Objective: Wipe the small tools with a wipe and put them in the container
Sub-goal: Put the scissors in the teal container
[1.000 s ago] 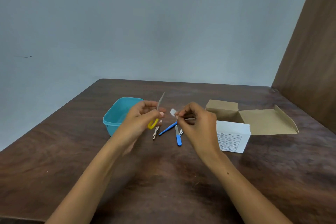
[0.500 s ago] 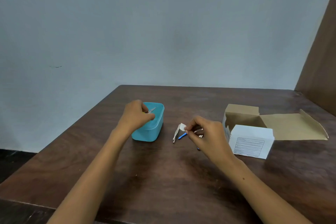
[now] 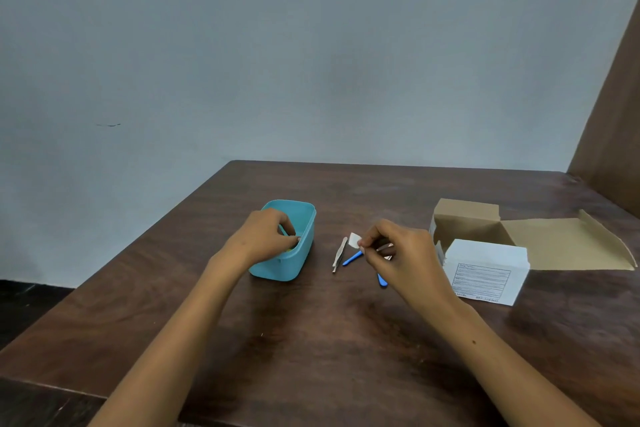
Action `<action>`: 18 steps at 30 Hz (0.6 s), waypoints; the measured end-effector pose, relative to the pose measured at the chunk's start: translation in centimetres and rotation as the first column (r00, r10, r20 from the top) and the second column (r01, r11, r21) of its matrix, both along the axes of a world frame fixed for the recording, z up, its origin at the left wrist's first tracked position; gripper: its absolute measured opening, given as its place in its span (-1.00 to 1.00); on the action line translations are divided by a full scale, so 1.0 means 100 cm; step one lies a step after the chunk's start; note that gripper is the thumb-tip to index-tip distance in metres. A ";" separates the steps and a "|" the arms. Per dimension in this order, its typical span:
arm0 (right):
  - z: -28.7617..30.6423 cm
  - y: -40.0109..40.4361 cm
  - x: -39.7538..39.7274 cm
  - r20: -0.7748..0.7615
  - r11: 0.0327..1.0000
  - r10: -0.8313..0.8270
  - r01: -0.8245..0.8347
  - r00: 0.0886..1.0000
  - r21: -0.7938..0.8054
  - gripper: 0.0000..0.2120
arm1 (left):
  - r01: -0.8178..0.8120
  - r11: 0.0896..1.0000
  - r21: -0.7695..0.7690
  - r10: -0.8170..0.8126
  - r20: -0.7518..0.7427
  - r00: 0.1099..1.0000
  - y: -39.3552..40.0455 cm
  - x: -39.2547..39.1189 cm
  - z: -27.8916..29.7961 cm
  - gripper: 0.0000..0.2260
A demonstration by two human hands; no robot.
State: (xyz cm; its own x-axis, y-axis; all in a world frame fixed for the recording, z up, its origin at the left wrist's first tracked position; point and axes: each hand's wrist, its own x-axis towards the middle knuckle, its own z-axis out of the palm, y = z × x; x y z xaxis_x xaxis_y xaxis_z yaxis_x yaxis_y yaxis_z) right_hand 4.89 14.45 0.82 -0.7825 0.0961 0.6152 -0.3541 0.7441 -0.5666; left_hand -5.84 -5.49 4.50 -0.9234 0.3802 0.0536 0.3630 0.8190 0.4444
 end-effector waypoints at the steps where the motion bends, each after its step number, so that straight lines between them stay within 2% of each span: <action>1: 0.000 0.000 0.000 -0.001 1.000 -0.001 0.001 1.000 -0.002 -0.83 | 0.011 1.000 -0.011 -0.011 0.014 1.000 -0.002 0.001 0.001 -0.83; 5: 0.000 0.001 0.000 -0.006 1.000 -0.011 0.010 1.000 -0.008 -0.83 | 0.019 1.000 -0.016 -0.019 0.031 0.999 -0.008 0.000 0.005 -0.82; 8: 0.000 0.002 0.000 -0.004 1.000 -0.026 0.026 1.000 -0.013 -0.82 | -0.010 1.000 0.013 0.010 -0.014 1.000 -0.008 0.001 0.005 -0.82; 13: 0.003 0.006 0.000 -0.001 0.996 -0.081 0.081 0.997 -0.031 -0.85 | -0.011 0.981 0.196 0.059 -0.237 0.970 0.005 0.017 0.004 -0.88; 16: 0.005 0.007 0.001 -0.016 0.993 -0.108 0.107 0.994 -0.047 -0.85 | 0.018 0.968 0.250 0.086 -0.398 0.913 0.018 0.030 0.001 -0.91; 18: 0.005 0.009 0.002 -0.020 0.991 -0.125 0.123 0.992 -0.058 -0.86 | 0.072 0.955 0.288 0.069 -0.451 0.890 0.030 0.041 -0.002 -0.94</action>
